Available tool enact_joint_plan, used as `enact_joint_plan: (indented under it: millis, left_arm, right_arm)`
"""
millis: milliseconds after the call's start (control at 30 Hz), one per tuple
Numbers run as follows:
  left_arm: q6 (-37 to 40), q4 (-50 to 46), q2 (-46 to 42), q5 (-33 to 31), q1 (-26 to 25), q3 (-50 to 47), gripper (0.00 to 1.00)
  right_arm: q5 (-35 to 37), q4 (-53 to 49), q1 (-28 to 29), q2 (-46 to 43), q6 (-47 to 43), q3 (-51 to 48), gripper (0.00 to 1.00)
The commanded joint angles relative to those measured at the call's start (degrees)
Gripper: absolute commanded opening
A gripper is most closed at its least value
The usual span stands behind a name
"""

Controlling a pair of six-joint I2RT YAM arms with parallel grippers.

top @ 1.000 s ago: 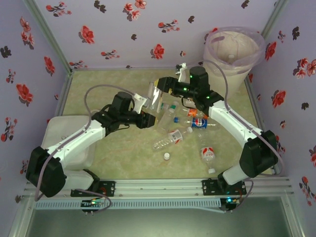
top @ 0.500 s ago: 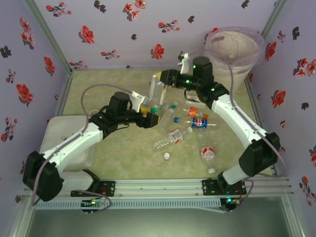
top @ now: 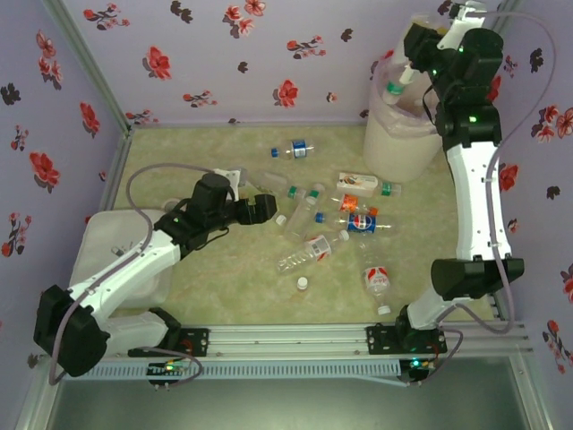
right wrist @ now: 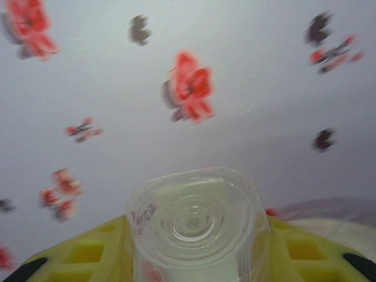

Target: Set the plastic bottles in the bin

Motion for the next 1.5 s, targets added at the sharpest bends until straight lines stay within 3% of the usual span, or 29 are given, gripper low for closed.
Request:
enact_joint_plan:
  millis: [0, 133, 267, 767, 1000, 1067, 1233, 1467]
  left_arm:
    - [-8.3, -0.7, 0.7, -4.2, -0.7, -1.2, 1.00]
    - [-8.8, -5.3, 0.8, -7.8, -2.4, 0.0, 1.00]
    - [-9.0, -9.2, 0.9, -11.1, -3.7, 1.6, 1.00]
    - [-9.4, -11.9, 9.7, -14.6, -8.4, 8.4, 1.00]
    - [-2.9, -12.2, 13.4, -11.6, -10.7, 11.6, 1.00]
    - [0.2, -13.0, 14.2, -10.0, -11.2, 12.7, 1.00]
    - [8.2, -16.7, 15.6, -7.5, -12.0, 15.8, 1.00]
    - [16.4, -19.4, 15.9, -3.4, -12.3, 16.9, 1.00]
  right_arm:
    - [14.6, 2.2, 0.0, 6.2, -10.6, 4.7, 0.00]
    - [16.1, -9.6, -1.9, 19.2, -13.8, 22.8, 0.00]
    - [15.1, -18.4, -3.1, 28.4, -13.6, 33.9, 0.00]
    - [11.0, -15.5, -4.1, 30.9, -5.2, 16.3, 0.00]
    - [10.2, -15.2, -5.0, 29.8, -3.0, 12.3, 0.00]
    - [10.1, -14.8, -5.2, 29.1, -3.0, 10.9, 0.10]
    - [8.8, -16.6, -6.3, 28.7, -2.1, 12.2, 0.52]
    - [7.9, -19.6, -7.3, 28.5, -1.6, 15.1, 0.81]
